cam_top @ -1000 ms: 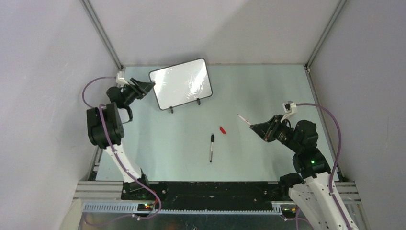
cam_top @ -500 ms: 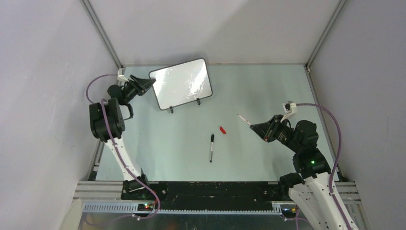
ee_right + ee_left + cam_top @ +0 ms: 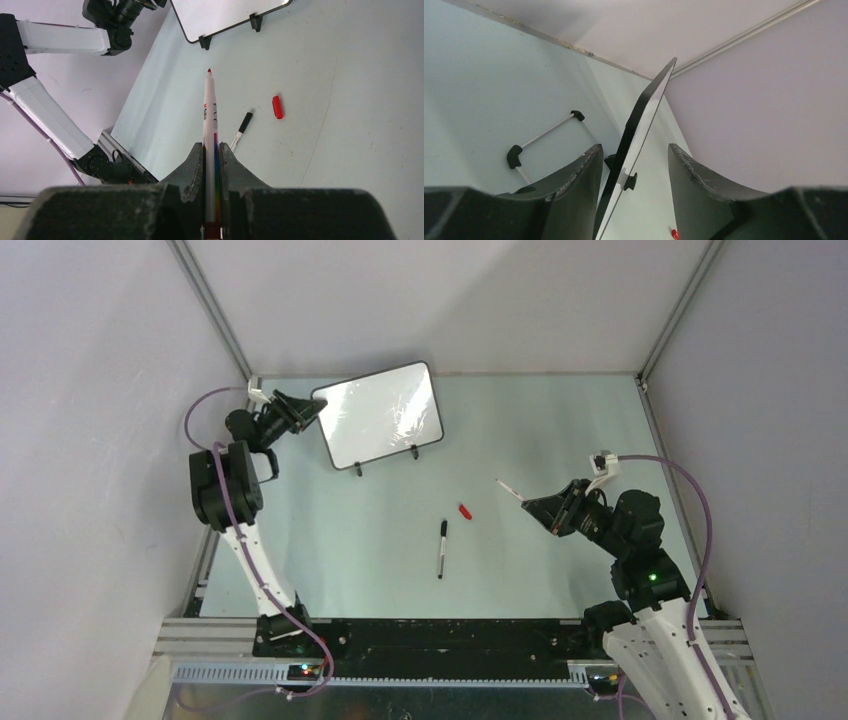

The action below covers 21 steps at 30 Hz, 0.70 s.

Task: Write a sentence on the whiteboard
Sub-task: Move the whiteboard to the center of the board.

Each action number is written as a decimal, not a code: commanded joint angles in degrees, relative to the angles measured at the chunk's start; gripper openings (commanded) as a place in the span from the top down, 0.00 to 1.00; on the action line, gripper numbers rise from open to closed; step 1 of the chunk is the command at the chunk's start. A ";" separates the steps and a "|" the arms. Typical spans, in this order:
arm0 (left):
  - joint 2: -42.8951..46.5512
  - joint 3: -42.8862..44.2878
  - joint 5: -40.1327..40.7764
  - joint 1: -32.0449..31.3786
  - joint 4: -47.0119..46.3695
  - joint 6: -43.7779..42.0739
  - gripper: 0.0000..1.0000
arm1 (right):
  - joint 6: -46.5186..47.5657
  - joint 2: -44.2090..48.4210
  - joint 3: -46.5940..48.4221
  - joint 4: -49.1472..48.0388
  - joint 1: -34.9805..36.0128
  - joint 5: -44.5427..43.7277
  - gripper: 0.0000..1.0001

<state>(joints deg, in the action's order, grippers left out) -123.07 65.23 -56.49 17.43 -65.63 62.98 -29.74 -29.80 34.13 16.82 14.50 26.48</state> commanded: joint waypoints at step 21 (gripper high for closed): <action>-8.25 8.79 -10.14 -3.11 -10.81 14.68 0.74 | 0.56 0.07 1.55 -1.68 -0.08 1.30 1.00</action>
<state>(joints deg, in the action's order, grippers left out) -129.95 71.90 -64.03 15.09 -68.77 69.78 -29.74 -30.09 34.13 16.82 14.50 26.50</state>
